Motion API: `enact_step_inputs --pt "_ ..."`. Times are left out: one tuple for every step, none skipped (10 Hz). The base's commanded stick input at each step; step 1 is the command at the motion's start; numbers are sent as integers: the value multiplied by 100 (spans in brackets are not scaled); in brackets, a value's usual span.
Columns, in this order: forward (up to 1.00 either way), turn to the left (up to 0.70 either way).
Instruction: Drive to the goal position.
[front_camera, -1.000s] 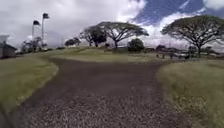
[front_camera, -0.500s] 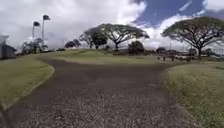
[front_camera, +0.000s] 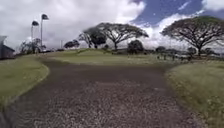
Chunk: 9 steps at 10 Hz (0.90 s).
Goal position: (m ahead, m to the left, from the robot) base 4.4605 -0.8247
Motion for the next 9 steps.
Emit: enact_step_inputs --pt "70 -9" --pt "70 -19" --pt "70 -31" --pt "70 -30" --pt "70 -20" --pt "70 -4" --pt "70 -1" --pt "70 0" --pt "70 0"
